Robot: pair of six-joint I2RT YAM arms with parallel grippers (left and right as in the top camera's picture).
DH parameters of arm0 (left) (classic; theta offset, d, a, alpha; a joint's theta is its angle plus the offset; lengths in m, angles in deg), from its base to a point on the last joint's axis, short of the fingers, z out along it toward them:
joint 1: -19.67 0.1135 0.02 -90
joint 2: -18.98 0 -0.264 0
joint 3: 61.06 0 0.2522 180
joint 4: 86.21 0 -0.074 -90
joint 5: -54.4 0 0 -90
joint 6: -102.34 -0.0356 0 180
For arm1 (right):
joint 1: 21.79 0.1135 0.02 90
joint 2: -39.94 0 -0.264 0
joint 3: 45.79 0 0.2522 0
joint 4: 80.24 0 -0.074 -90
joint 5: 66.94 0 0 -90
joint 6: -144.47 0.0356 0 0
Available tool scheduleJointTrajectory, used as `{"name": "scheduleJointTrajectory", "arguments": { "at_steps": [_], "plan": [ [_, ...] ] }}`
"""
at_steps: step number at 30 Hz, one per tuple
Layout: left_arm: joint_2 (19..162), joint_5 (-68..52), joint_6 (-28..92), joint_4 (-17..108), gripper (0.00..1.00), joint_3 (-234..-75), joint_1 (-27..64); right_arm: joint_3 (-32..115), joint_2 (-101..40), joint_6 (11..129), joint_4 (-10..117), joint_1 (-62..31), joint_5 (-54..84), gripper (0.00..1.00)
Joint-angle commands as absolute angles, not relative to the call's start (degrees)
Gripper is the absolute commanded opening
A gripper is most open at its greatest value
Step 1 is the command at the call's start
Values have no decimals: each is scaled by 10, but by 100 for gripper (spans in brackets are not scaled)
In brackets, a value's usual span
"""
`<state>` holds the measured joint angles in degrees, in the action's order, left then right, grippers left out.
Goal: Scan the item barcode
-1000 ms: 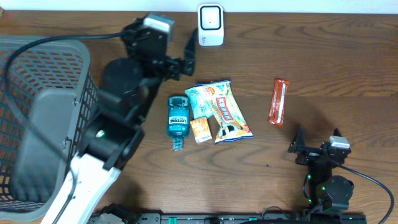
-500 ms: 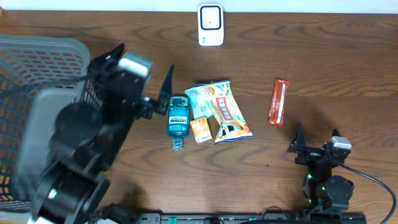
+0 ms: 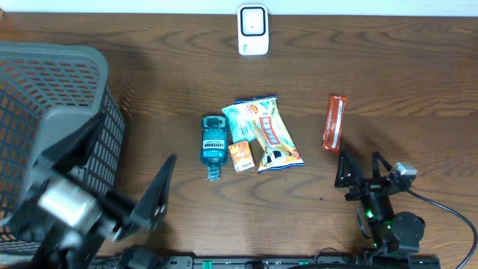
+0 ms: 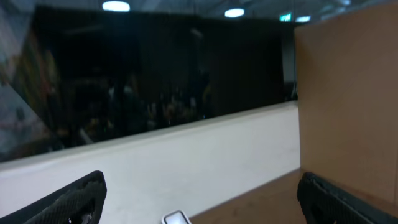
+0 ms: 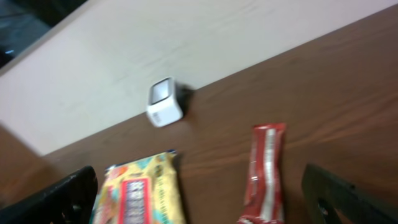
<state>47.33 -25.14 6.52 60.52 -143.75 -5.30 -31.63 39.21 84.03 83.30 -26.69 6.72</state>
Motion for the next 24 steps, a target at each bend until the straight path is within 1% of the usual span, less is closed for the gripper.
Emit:
{"name": "scheduleJointTrajectory", "arguments": {
  "at_steps": [1, 5, 10, 13, 17, 22, 24],
  "plan": [
    [419, -225, 82, 601, 98, -1427, -25, -317, 392, 857, 833, -263, 4, 99],
    [353, -204, 123, 597, 98, -1418, 19, -317, 392, 857, 834, -263, -22, 99],
    [272, -107, 127, 591, 98, -1413, 80, -317, 392, 857, 834, -263, -48, 99],
    [232, -101, 127, 588, 98, -1413, 114, -317, 392, 858, 834, -263, -93, 99],
    [190, -101, 138, 582, 98, -1413, 114, -317, 392, 857, 835, -263, -117, 99],
    [191, -102, 141, 571, 98, -1425, 112, -317, 392, 858, 834, -263, -134, 99],
    [191, -123, 141, 560, 98, -1425, 115, -317, 392, 858, 834, -263, -152, 99]
  ]
}}
